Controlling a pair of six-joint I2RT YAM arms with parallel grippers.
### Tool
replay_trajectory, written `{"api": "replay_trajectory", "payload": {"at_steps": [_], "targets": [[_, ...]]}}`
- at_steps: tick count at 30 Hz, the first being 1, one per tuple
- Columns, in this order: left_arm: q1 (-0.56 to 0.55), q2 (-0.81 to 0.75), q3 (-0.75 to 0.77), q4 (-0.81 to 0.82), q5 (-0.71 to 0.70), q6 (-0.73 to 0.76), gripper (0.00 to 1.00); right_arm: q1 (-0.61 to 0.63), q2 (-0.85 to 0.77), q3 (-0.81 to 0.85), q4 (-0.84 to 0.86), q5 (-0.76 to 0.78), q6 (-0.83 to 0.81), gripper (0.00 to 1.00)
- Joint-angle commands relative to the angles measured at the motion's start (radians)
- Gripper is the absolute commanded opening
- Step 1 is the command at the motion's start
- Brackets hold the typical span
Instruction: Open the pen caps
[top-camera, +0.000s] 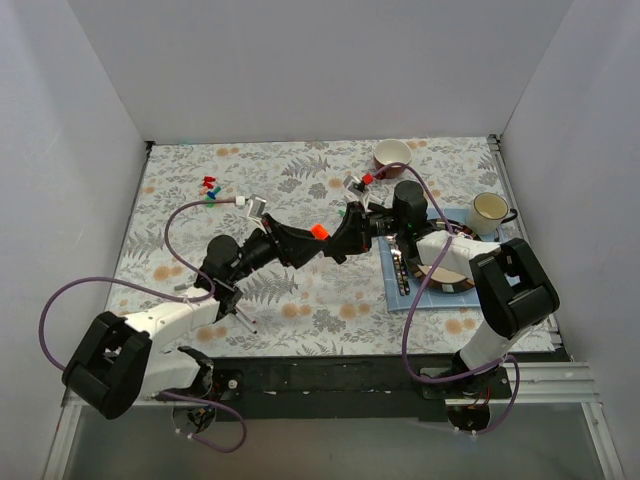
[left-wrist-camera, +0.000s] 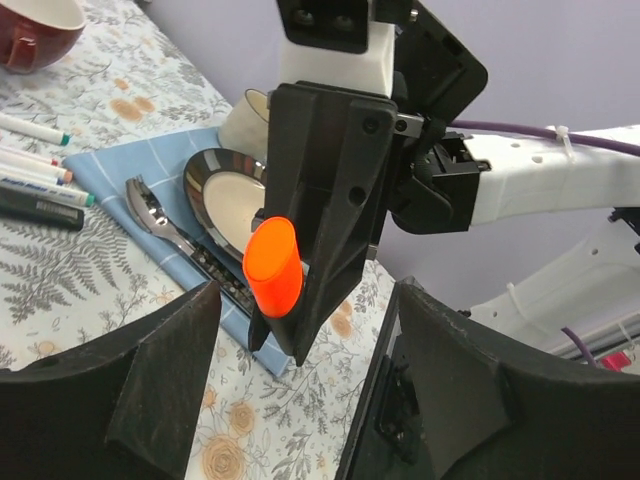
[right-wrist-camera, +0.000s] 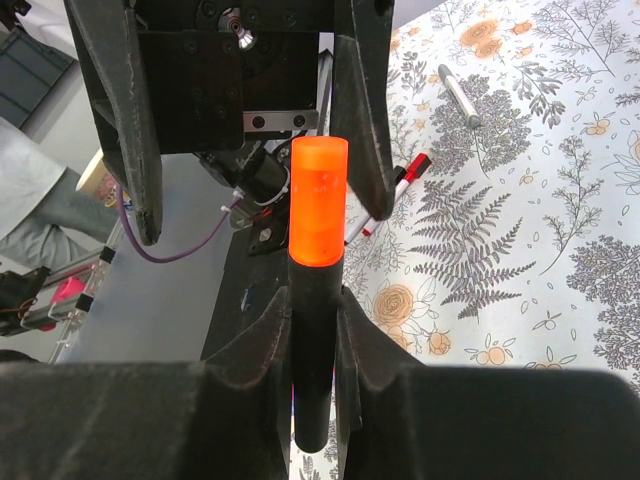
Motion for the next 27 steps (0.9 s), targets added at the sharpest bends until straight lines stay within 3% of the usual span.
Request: {"api": "replay_trajectory", "payload": {"at_steps": [1,4,21,27], "targets": [[0.003,0.055,0.026,0.148,0.097,0.005,0.66,0.007,-0.031,-0.008,0.064,-0.025,0.017,0.01],[0.003,0.081,0.026,0.193,0.12,-0.005,0.58,0.008,-0.026,-0.01,0.078,-0.032,0.025,0.01],[0.003,0.151,0.054,0.323,0.131,-0.023,0.37,0.022,-0.013,-0.01,0.092,-0.038,0.036,0.01],[0.003,0.173,0.065,0.369,0.145,-0.041,0.17,0.02,-0.008,-0.01,0.089,-0.036,0.036,0.01]]}}
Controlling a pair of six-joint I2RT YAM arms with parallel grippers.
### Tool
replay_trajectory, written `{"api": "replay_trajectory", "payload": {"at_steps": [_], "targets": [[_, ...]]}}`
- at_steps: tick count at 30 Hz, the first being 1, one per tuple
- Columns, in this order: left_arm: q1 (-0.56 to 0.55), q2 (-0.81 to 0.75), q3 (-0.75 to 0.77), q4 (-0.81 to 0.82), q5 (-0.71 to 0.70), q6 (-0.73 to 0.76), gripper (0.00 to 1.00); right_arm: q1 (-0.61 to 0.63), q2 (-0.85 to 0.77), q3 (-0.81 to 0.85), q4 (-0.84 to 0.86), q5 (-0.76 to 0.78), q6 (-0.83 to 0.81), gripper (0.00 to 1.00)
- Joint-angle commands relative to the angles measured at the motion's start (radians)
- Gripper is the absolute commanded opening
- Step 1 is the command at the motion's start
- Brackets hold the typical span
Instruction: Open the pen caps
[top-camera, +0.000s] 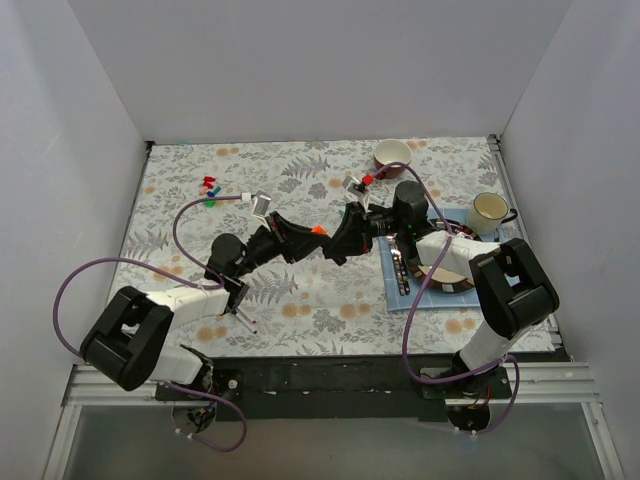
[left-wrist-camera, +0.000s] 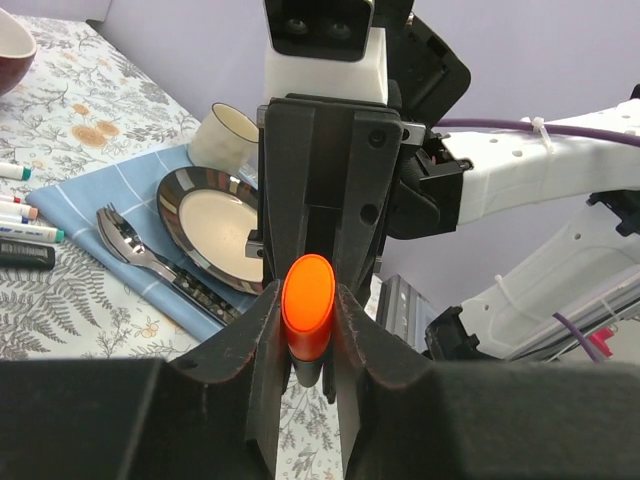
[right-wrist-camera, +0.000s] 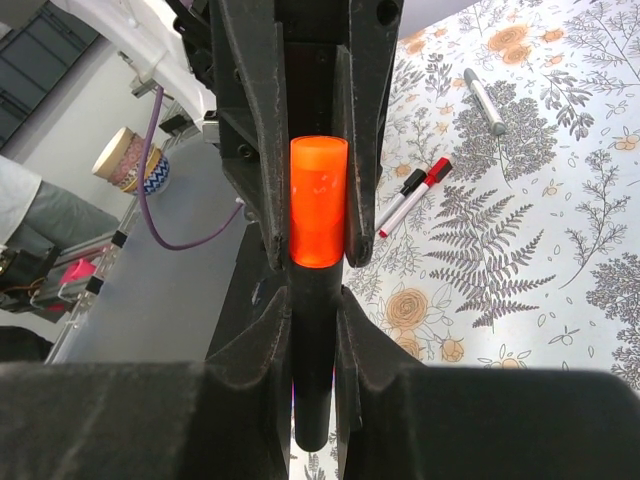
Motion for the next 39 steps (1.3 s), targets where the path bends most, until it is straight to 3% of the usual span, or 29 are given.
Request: {"api": "replay_trajectory", "payload": {"at_steps": [1,2,6,14,24,27,32,39], "targets": [[-0.006,-0.007,0.047,0.101,0.033,-0.02,0.13,0.011,-0.006,-0.01,0.027,0.008,0.002,0.01],[-0.005,-0.011,0.047,0.106,0.028,-0.018,0.0,0.012,-0.005,-0.01,0.027,0.008,0.001,0.01],[0.006,-0.031,0.047,0.138,-0.003,-0.012,0.0,0.014,0.003,-0.008,0.027,0.003,0.002,0.01],[0.196,-0.013,0.133,0.259,0.071,-0.193,0.0,0.024,0.006,-0.016,0.043,-0.005,0.001,0.01],[0.31,-0.013,0.178,0.268,0.056,-0.235,0.0,0.026,0.01,-0.017,0.031,0.002,-0.014,0.01],[0.321,-0.036,0.208,0.186,0.039,-0.186,0.0,0.031,0.015,-0.017,0.0,0.012,-0.04,0.01],[0.322,-0.135,0.255,-0.078,-0.055,0.033,0.0,0.032,0.02,-0.01,-0.045,0.029,-0.07,0.01],[0.368,-0.186,0.271,-0.201,-0.078,0.124,0.0,0.031,0.029,-0.007,-0.057,0.043,-0.082,0.01]]}}
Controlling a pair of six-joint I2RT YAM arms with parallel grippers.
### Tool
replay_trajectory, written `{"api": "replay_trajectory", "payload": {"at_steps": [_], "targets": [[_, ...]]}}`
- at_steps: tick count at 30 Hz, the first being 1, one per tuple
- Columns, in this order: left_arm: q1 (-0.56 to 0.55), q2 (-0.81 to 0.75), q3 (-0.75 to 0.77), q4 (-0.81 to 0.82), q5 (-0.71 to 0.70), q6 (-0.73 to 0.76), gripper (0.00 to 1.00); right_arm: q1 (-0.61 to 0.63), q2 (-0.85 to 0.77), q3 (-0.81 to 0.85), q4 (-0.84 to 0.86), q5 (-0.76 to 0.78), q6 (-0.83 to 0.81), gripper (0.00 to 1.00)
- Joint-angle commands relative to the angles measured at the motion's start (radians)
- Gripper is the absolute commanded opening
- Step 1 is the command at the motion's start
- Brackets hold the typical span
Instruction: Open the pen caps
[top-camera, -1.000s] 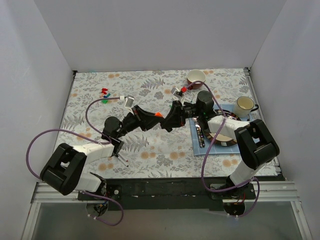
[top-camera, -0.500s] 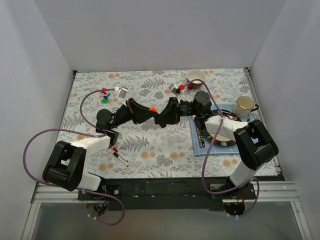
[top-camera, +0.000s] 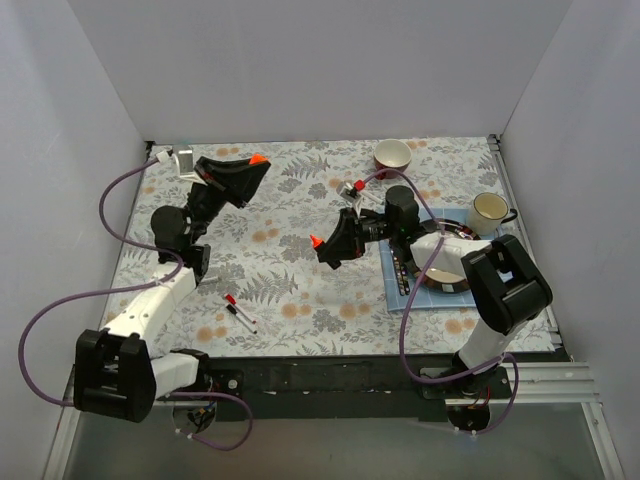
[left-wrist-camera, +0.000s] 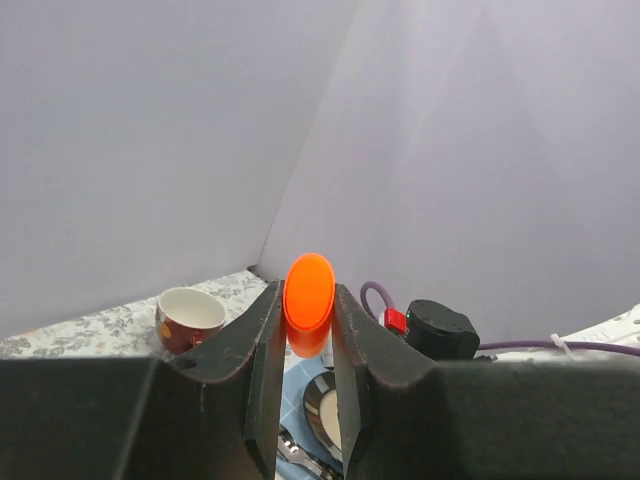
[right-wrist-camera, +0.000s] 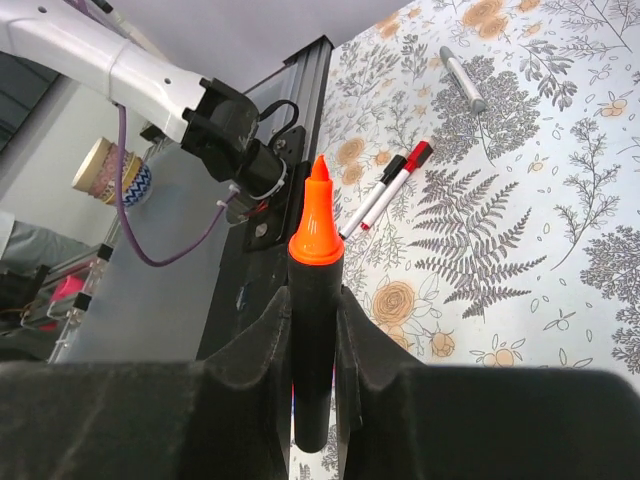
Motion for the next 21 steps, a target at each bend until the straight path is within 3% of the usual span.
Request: {"api": "replay_trajectory", "payload": {"at_steps": [1,2,3,4,6,9,13,15,21], "targets": [[0.027,-0.029,0.006,-0.112,-0.068,0.085,0.0,-0.003,-0.009,0.005,-0.033,-0.029,-0.059,0.01],[0.036,-0.031,0.0,-0.135,-0.086,0.071,0.0,-0.006,-0.01,0.029,-0.081,-0.011,-0.097,0.01],[0.059,-0.034,-0.009,-0.164,-0.1,0.052,0.0,-0.017,-0.013,0.052,-0.283,0.064,-0.159,0.01],[0.074,-0.032,-0.03,-0.235,-0.118,0.032,0.0,-0.021,-0.013,0.083,-0.402,0.115,-0.346,0.01],[0.132,-0.031,-0.064,-0.303,-0.161,-0.053,0.0,-0.038,-0.003,0.166,-0.626,0.295,-0.479,0.01],[0.23,-0.008,-0.084,-0.486,-0.226,-0.174,0.0,-0.061,0.025,0.23,-0.739,0.446,-0.587,0.01],[0.327,0.124,-0.023,-0.732,-0.23,-0.199,0.0,-0.066,0.045,0.285,-0.809,0.636,-0.688,0.01],[0.364,0.168,0.014,-0.781,-0.258,-0.171,0.0,-0.067,0.092,0.337,-0.852,0.741,-0.739,0.01],[0.438,0.287,0.046,-0.814,-0.277,-0.142,0.0,-0.077,0.235,0.45,-0.978,0.834,-0.819,0.02]]}}
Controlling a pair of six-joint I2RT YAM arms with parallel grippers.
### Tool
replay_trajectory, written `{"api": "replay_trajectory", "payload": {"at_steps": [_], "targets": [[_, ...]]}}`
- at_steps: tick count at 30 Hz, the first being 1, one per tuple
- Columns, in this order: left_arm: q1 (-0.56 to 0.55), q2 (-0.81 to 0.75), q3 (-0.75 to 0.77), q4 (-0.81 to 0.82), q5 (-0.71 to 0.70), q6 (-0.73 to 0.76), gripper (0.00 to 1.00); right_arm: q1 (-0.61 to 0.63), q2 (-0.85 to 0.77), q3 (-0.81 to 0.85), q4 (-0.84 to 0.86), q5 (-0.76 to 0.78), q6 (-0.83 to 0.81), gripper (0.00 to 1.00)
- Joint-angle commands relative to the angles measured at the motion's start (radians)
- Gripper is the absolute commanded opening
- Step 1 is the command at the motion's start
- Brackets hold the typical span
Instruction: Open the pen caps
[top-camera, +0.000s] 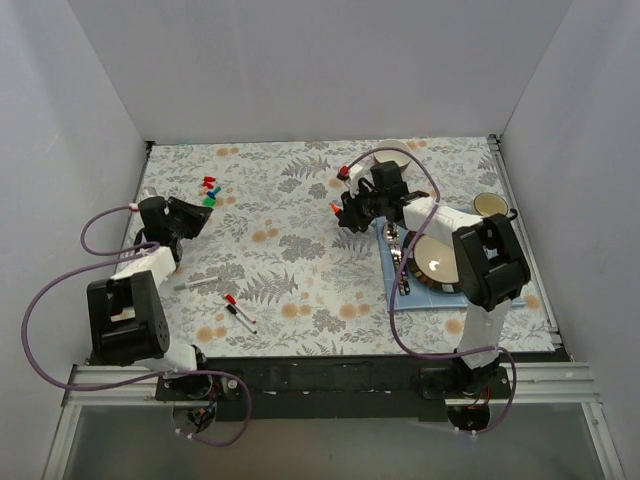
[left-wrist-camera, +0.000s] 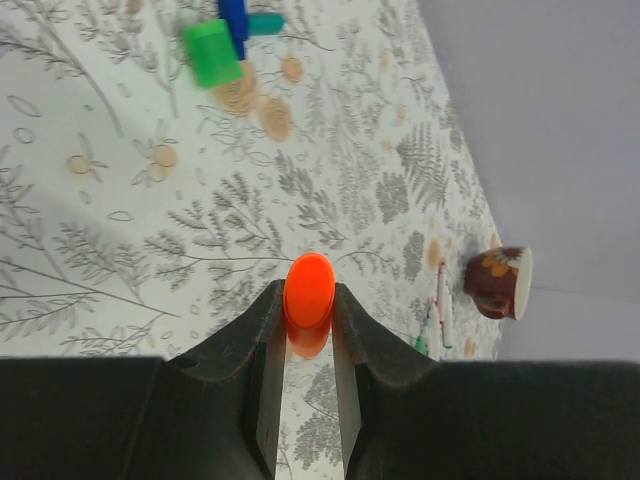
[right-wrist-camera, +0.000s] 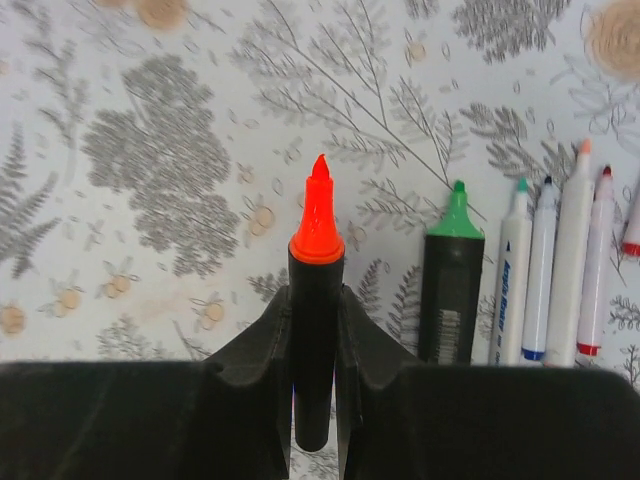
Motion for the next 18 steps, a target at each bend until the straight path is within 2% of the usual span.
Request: {"api": "replay_trajectory", "payload": {"at_steps": [1,3,11,12,15,18], "targets": [[0.043,0.034,0.063,-0.08,-0.032,0.02,0.0,-0.003,0.08,0.077,-0.136,0.136,-0.109,0.03],[0.06,0.084,0.092,-0.112,-0.045,0.022,0.0,-0.005,0.1,0.091,-0.15,0.151,-0.124,0.06],[0.1,0.232,0.174,-0.138,-0.031,0.043,0.0,-0.005,0.106,0.1,-0.156,0.171,-0.128,0.38],[0.1,0.25,0.186,-0.148,-0.035,0.049,0.0,-0.005,0.095,0.1,-0.156,0.174,-0.128,0.45],[0.1,0.29,0.243,-0.17,-0.031,0.069,0.0,-0.003,0.057,0.099,-0.156,0.191,-0.13,0.53],[0.1,0.362,0.316,-0.215,-0.029,0.088,0.08,-0.008,0.002,0.081,-0.15,0.196,-0.139,0.6]]}}
